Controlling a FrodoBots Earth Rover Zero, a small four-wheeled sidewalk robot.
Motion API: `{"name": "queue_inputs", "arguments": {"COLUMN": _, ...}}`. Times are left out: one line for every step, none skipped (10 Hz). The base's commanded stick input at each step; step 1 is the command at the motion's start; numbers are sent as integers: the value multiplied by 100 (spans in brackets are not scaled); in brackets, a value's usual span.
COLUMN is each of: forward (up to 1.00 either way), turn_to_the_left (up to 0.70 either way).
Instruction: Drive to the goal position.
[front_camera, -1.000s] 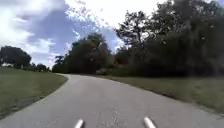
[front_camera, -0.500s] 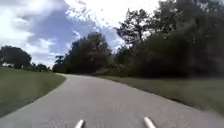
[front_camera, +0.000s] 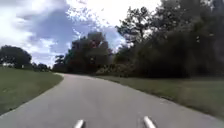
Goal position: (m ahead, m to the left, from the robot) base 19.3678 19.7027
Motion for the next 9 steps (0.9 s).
{"name": "queue_inputs", "arguments": {"forward": 70, "turn_to_the_left": 32}}
{"name": "queue_inputs", "arguments": {"forward": 70, "turn_to_the_left": 35}}
{"name": "queue_inputs", "arguments": {"forward": 70, "turn_to_the_left": 35}}
{"name": "queue_inputs", "arguments": {"forward": 70, "turn_to_the_left": 35}}
{"name": "queue_inputs", "arguments": {"forward": 70, "turn_to_the_left": 35}}
{"name": "queue_inputs", "arguments": {"forward": 70, "turn_to_the_left": 35}}
{"name": "queue_inputs", "arguments": {"forward": 70, "turn_to_the_left": 35}}
{"name": "queue_inputs", "arguments": {"forward": 70, "turn_to_the_left": 35}}
{"name": "queue_inputs", "arguments": {"forward": 70, "turn_to_the_left": 35}}
